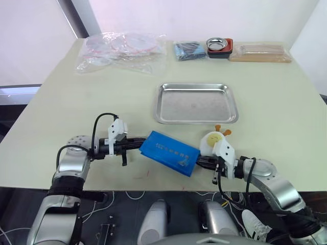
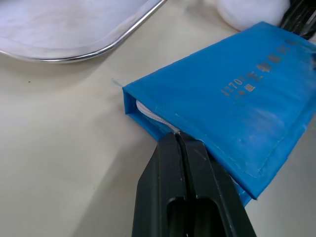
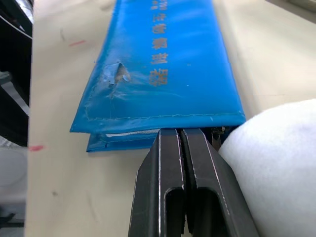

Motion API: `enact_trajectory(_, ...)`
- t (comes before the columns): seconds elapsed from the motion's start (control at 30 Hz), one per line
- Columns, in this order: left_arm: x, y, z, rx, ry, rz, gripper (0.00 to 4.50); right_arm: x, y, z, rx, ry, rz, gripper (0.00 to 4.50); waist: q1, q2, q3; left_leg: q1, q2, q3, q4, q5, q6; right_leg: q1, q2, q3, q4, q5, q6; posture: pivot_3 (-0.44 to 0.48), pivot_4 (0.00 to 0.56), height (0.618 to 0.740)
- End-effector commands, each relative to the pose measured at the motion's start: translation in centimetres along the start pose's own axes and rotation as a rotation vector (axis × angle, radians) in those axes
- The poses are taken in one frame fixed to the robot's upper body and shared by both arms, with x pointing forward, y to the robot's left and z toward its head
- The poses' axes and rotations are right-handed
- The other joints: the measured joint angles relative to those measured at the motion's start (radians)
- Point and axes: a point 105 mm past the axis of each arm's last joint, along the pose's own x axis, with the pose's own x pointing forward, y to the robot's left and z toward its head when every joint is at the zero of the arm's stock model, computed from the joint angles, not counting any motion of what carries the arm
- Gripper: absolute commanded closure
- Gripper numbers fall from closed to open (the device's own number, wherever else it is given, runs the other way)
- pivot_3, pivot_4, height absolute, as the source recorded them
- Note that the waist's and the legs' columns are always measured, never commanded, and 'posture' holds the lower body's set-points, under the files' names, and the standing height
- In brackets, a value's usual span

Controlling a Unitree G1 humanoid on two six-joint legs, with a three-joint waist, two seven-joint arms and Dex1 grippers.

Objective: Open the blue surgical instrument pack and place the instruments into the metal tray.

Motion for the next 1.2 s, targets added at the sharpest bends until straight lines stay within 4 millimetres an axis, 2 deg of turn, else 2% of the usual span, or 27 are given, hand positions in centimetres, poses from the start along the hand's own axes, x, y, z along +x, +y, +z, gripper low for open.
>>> enact_trajectory(0.03, 2.2, -2.0, 1.0, 0.018, -0.051, -0.096, 4.5, -1.2, -2.9, 1.2, -0.061, -0.036, -0.115, 4.44, 0.003, 0.0, 0.0, 0.0, 0.0, 0.0, 0.0, 0.0, 0.0, 0.0, 0.0, 0.0, 0.0, 0.0, 0.0, 0.0, 0.15, 0.74)
enact_trajectory(0.23, 4.6, -3.1, 0.8, 0.0, -0.083, -0.128, 4.5, -3.1, -5.1, 1.3, -0.094, -0.037, -0.197, 4.44, 0.005, 0.001, 0.0, 0.0, -0.001, 0.001, 0.003, 0.0, 0.0, 0.001, -0.001, 0.001, 0.0, 0.002, 0.003, 0.0, 0.15, 0.74)
enact_trajectory(0.43, 6.4, -3.2, 1.3, 0.004, -0.116, -0.153, 4.5, -4.6, -5.2, 0.9, -0.108, -0.026, -0.183, 4.44, 0.004, 0.001, -0.001, -0.001, -0.002, 0.001, 0.003, 0.0, 0.0, 0.001, -0.001, 0.001, 0.0, 0.002, 0.003, 0.0, 0.15, 0.74)
enact_trajectory(0.6, 5.5, -2.4, 0.7, 0.002, -0.091, -0.128, 4.5, -4.5, -4.5, 0.9, -0.075, -0.036, -0.143, 4.44, 0.0, 0.001, -0.001, 0.0, -0.001, 0.001, 0.002, 0.0, 0.0, 0.001, 0.0, 0.002, 0.0, 0.002, 0.003, 0.0, 0.15, 0.74)
enact_trajectory(0.87, 2.8, -2.2, -0.2, -0.021, -0.05, -0.114, 4.5, -4.8, -5.1, 0.3, -0.078, -0.022, -0.186, 4.44, -0.016, 0.002, -0.001, 0.001, 0.001, 0.001, 0.002, 0.0, 0.0, 0.001, 0.003, 0.002, 0.0, 0.002, 0.003, 0.0, 0.15, 0.74)
enact_trajectory(1.2, 2.1, -2.3, -0.1, -0.009, -0.052, -0.077, 4.5, -2.4, -4.4, 1.1, -0.089, -0.062, -0.131, 4.44, -0.025, 0.002, -0.001, 0.002, 0.003, 0.002, 0.001, 0.0, 0.0, 0.0, 0.004, 0.003, 0.0, 0.002, 0.003, 0.0, 0.15, 0.74)
